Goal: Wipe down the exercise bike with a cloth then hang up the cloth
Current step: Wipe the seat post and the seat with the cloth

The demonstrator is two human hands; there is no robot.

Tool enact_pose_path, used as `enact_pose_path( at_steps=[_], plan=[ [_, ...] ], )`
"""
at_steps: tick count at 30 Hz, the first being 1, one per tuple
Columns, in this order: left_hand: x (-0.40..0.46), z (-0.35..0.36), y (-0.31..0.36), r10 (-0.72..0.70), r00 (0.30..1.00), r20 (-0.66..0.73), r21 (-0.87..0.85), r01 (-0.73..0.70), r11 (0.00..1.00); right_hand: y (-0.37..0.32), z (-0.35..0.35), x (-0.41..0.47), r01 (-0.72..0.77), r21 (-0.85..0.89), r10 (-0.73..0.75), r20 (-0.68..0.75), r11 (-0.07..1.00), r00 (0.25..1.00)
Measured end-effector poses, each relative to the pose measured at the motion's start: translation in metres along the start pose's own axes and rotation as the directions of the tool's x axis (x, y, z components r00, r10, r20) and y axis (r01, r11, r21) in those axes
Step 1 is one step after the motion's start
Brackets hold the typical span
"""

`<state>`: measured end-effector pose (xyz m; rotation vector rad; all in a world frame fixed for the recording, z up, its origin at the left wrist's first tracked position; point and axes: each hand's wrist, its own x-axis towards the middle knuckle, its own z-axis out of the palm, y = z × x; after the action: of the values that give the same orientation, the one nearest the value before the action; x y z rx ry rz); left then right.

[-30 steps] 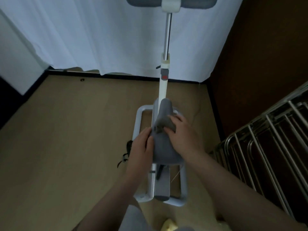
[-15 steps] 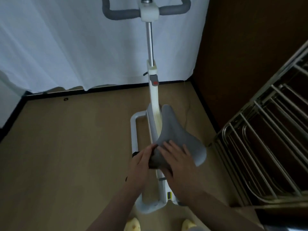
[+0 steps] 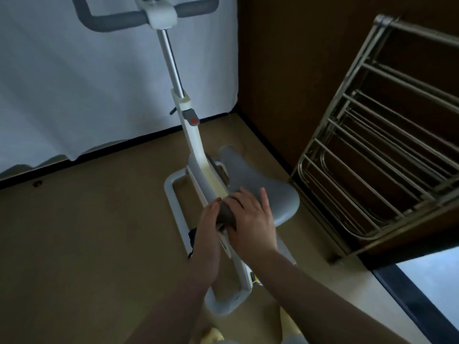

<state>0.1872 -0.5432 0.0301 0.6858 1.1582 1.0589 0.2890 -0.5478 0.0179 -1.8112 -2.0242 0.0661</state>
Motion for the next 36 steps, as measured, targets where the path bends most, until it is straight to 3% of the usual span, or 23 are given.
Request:
enact_pose_path(
  at_steps=[4, 7, 9, 10, 12, 14, 18, 22, 24, 27, 31, 33, 36],
  plan=[
    [0.0, -0.005, 0.007, -0.002, 0.995, 0.098, 0.081, -0.006, 0.997, 0.003, -0.001, -0.024, 0.051, -0.045, -0.055, -0.101, 0.998, 0.993],
    [-0.01, -0.011, 0.007, 0.084, 0.974, 0.21, 0.236, -0.134, 0.962, 0.021, -0.012, -0.038, 0.061, -0.063, -0.071, -0.167, 0.996, 0.983],
    [-0.015, -0.015, -0.001, 0.119, 0.96, 0.255, 0.304, -0.196, 0.932, 0.033, -0.011, -0.04, -0.043, 0.002, 0.042, -0.26, 0.999, 0.965],
    [-0.017, -0.017, -0.006, 0.133, 0.949, 0.286, 0.356, -0.234, 0.905, 0.04, -0.009, -0.039, -0.155, 0.085, 0.174, -0.301, 0.984, 0.938],
    [-0.021, -0.018, -0.013, 0.149, 0.918, 0.366, 0.492, -0.327, 0.807, 0.047, -0.008, -0.039, -0.387, 0.341, 0.493, -0.322, 0.857, 0.808],
    [-0.022, -0.016, -0.017, 0.164, 0.896, 0.412, 0.571, -0.394, 0.72, 0.036, -0.005, -0.043, -0.465, 0.56, 0.683, -0.275, 0.686, 0.676],
    [-0.015, -0.007, -0.021, 0.198, 0.871, 0.449, 0.643, -0.469, 0.606, 0.005, -0.002, -0.041, -0.455, 0.725, 0.772, -0.166, 0.517, 0.613],
    [-0.004, 0.0, -0.014, 0.181, 0.822, 0.539, 0.658, -0.546, 0.519, 0.028, -0.019, -0.009, -0.499, 0.842, 0.916, 0.015, 0.205, 0.402],
    [0.005, 0.001, -0.008, 0.145, 0.816, 0.56, 0.638, -0.536, 0.552, 0.012, -0.017, -0.012, -0.461, 0.885, 0.944, 0.093, 0.068, 0.318],
    [0.018, 0.002, 0.001, 0.101, 0.835, 0.541, 0.617, -0.476, 0.627, -0.037, -0.001, -0.027, -0.486, 0.873, 0.933, 0.212, -0.047, 0.291],
    [0.02, 0.0, 0.005, 0.069, 0.82, 0.568, 0.61, -0.475, 0.634, -0.01, -0.011, -0.005, -0.411, 0.889, 0.957, 0.268, -0.2, 0.114],
    [0.019, 0.0, 0.003, 0.079, 0.811, 0.579, 0.607, -0.494, 0.623, -0.005, -0.017, -0.005, -0.413, 0.892, 0.952, 0.265, -0.182, 0.151],
    [0.017, 0.004, 0.0, 0.102, 0.813, 0.573, 0.614, -0.508, 0.604, -0.023, -0.009, -0.021, -0.494, 0.864, 0.917, 0.272, -0.098, 0.293]
  ],
)
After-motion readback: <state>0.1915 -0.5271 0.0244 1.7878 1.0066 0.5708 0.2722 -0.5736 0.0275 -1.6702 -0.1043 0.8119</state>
